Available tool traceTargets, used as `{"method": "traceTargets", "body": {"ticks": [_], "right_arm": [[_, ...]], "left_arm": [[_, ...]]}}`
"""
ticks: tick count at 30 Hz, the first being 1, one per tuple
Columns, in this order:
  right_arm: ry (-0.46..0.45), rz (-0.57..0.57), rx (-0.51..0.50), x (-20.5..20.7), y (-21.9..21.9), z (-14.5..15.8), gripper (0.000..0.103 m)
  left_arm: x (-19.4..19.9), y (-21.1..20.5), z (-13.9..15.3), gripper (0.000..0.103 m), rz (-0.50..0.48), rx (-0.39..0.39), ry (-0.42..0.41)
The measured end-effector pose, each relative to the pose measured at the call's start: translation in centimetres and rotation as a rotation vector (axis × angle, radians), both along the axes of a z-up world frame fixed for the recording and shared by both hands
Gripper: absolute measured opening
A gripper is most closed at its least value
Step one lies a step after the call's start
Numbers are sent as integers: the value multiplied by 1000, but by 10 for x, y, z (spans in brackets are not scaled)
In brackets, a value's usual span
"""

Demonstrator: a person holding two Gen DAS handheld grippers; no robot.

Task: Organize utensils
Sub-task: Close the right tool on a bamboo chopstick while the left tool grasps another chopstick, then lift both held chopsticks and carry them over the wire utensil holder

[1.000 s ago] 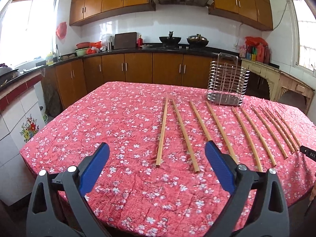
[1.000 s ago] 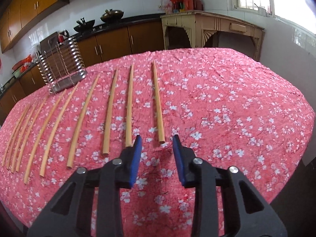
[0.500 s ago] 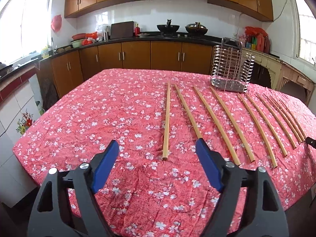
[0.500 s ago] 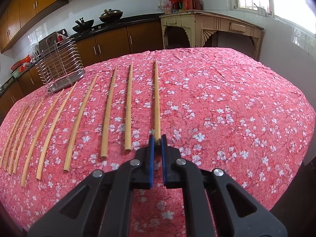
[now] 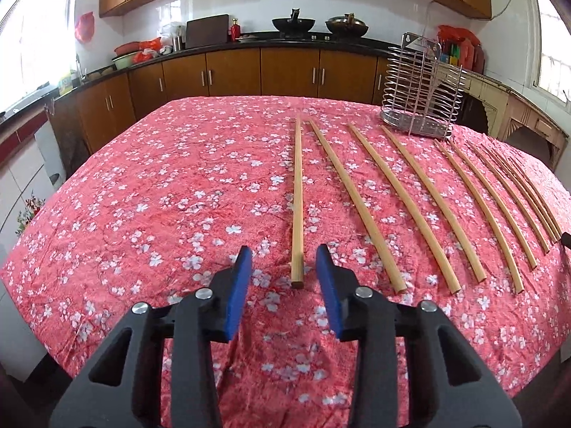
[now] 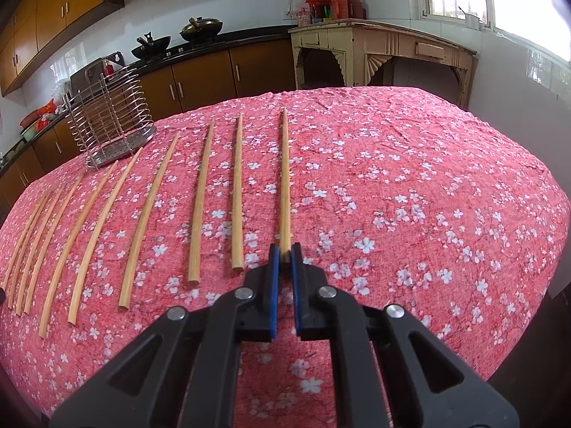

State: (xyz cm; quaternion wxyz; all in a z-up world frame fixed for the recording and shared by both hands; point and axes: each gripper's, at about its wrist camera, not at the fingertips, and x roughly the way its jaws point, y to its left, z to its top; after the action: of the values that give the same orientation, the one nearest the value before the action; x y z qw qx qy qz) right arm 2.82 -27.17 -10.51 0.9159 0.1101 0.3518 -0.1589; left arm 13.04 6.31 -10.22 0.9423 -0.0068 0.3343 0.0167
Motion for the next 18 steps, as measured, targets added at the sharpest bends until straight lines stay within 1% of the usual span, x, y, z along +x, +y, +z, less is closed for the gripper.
{"method": "traceTargets", "body": {"ticks": [1,2,3,4,5,11,14,18], "right_arm": [[0,0,1,0,0,0,8],[0,0,0,0,0,0,8],[-1,1,-1,0,0,0,8],[-1,0,-2,0,0,0,8],[-2,1,-2,0,1,0,8],[-27,7,-8,-4,4,7,8],[-65,19,-29,-7,8,23,8],[-139,35,-55,-13,11,54,8]], "left_arm": [[0,0,0,30,1,0,-1],[0,0,0,23,2,1,-3],[0,0,0,18,1,2,-3],[-1,-1,0,10,-2,0,-3],[-1,-1,1,8,-6,-1,-2],[-3,1,6,7,-29,10,-2],[-8,2,22,7,-50,26,-32],[-13,4,48,7,-71,49,-89]]}}
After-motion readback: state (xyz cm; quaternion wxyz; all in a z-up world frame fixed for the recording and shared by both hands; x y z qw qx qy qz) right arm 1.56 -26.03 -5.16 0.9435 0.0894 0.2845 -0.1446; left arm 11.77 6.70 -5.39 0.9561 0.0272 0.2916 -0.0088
